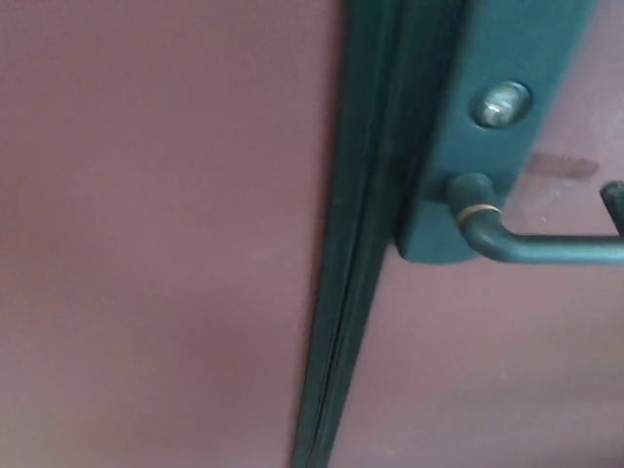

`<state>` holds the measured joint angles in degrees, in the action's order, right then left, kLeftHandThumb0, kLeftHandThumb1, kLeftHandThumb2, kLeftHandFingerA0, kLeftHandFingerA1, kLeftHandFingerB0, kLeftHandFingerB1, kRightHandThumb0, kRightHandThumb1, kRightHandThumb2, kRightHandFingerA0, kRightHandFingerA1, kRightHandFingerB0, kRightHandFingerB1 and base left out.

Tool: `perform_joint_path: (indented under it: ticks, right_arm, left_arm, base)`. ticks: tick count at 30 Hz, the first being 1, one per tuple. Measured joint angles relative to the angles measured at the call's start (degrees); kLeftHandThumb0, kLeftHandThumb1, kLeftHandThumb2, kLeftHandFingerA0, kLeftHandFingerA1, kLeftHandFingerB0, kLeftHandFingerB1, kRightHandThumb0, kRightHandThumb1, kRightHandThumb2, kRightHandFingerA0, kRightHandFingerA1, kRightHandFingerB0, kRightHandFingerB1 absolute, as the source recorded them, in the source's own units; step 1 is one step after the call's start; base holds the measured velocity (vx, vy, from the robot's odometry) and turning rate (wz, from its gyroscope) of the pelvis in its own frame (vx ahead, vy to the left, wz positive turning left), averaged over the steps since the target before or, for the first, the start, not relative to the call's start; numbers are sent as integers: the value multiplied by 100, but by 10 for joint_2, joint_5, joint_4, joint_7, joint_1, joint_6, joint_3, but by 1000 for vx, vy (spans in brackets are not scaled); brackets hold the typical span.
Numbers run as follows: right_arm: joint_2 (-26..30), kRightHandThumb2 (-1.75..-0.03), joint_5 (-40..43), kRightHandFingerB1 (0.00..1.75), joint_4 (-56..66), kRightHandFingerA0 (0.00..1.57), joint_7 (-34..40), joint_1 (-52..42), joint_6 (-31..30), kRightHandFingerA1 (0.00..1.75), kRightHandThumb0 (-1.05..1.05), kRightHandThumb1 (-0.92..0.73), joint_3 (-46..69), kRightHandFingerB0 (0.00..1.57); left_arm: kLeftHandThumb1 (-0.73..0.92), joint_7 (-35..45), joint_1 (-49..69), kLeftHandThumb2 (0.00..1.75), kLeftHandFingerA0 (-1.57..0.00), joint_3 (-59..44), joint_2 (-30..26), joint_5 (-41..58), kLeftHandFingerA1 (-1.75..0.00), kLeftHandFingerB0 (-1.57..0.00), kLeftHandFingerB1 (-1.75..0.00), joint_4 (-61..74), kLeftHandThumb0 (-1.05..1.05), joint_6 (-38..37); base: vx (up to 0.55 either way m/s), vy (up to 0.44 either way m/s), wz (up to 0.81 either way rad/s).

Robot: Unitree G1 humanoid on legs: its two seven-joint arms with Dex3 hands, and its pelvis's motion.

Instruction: The robot walks towards the door handle and put its right hand on it and twist the handle

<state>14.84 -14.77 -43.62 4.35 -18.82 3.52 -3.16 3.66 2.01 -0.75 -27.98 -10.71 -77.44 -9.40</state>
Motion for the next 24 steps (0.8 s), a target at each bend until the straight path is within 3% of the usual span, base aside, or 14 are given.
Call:
perform_joint_path:
  ticks: [1,13,23,24]
  right_arm:
    - [0,-59,0,43,18,76,-1,-9,-4,52,-29,-66,0,56]
    - [2,-59,-8,42,-279,74,-1,148,-5,51,-27,-68,-28,53]
    - [8,-60,-8,42,-325,75,-1,180,8,52,-27,-69,-31,53]
    - [9,-61,-8,39,-325,59,-1,184,9,46,-32,-70,-31,46]
  left_arm:
    - [48,0,-1,65,-81,0,0,0,-76,-59,-67,0,-17,0]
    - [47,1,9,65,-82,-1,2,0,-76,-59,-67,-2,-17,0]
    - [49,2,4,62,-82,0,4,-1,-74,-59,-65,-3,-14,1]
    - [49,2,2,62,-82,0,4,-1,-74,-59,-65,-3,-14,1]
  base:
    - [24,134,3]
    - [-7,24,-3]
    - [-76,162,1]
    - [-11,225,-11]
